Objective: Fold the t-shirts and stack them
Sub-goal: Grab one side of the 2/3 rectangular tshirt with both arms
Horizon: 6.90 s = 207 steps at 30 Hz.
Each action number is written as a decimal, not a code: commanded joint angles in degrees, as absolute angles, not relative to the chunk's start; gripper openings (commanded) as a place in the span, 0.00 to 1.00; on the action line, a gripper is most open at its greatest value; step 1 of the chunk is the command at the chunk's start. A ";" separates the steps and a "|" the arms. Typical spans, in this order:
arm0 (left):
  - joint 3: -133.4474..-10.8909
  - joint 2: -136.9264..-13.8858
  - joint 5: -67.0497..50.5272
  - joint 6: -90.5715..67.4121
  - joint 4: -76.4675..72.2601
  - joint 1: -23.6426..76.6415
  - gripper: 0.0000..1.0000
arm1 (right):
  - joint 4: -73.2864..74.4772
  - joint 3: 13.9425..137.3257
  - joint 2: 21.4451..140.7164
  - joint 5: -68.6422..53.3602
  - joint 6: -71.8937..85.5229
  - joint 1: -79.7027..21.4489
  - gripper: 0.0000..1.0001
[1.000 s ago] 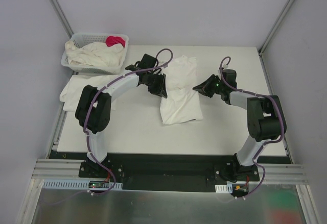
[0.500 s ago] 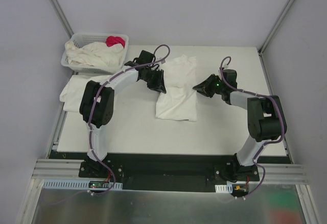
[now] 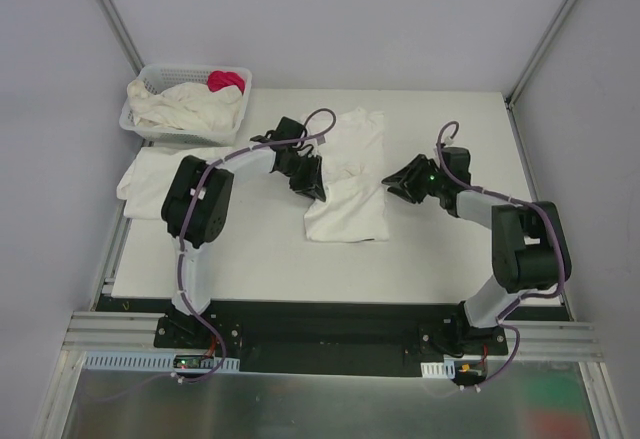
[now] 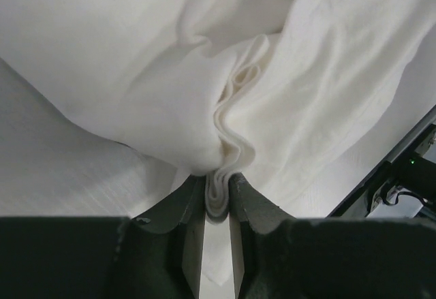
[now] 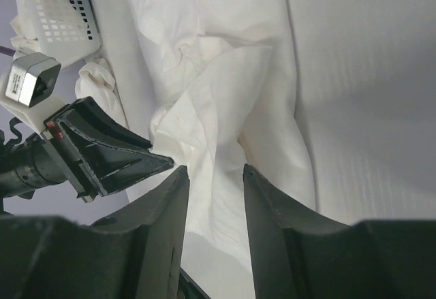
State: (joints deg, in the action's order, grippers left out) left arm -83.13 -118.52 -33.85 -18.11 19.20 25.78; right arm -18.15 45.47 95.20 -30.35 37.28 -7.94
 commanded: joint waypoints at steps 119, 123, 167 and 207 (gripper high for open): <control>-41.48 -96.24 -40.60 -37.79 -18.02 27.33 0.42 | -6.15 30.15 79.19 -25.49 26.19 -5.62 0.48; -40.96 -96.16 -40.69 -37.71 -17.32 27.42 0.42 | -7.21 29.79 79.63 -25.75 26.98 -5.71 0.48; -47.46 -107.13 -41.04 -37.79 -19.07 28.56 0.50 | -15.03 30.85 88.77 -27.51 32.87 -12.74 0.50; -42.02 -101.08 -41.84 -39.02 -19.34 31.02 0.04 | -20.22 22.15 80.79 -29.18 35.95 -14.06 0.01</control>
